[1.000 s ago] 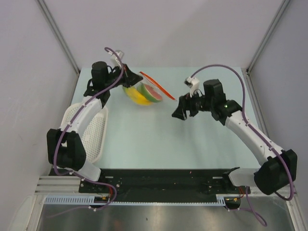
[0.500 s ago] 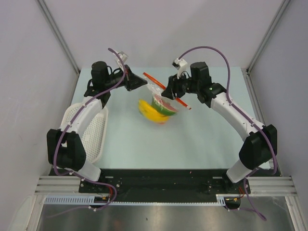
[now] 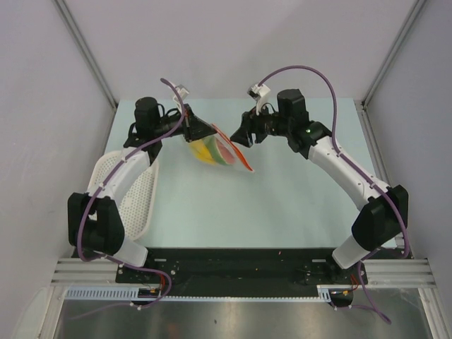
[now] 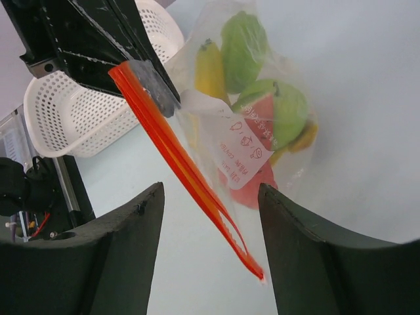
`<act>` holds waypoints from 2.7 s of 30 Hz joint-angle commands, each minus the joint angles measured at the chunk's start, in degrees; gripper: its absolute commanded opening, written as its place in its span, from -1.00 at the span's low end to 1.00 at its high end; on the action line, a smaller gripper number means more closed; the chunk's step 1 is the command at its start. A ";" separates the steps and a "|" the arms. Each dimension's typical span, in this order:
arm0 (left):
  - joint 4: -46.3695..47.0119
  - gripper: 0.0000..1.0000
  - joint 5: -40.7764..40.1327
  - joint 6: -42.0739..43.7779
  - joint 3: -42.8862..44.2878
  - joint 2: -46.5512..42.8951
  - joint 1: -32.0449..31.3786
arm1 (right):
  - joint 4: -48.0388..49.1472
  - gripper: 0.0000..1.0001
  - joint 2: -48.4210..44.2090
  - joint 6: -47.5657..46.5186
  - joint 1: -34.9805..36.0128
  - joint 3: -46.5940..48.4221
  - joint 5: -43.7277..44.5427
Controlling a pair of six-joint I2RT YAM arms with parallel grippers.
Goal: Open the zip-top bag and remove the fake food
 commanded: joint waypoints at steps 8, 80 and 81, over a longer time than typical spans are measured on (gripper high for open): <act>2.24 -1.00 5.03 0.50 0.76 -3.07 -0.36 | 2.21 -0.06 3.13 -1.87 0.74 5.32 -3.82; -29.84 0.04 -53.25 -5.66 -7.85 -11.95 -14.07 | -25.91 -0.79 17.63 22.57 11.29 28.79 26.14; -29.93 -0.26 -52.55 -5.39 -6.89 -11.43 -13.81 | -26.09 -0.73 17.54 22.30 11.29 28.61 26.23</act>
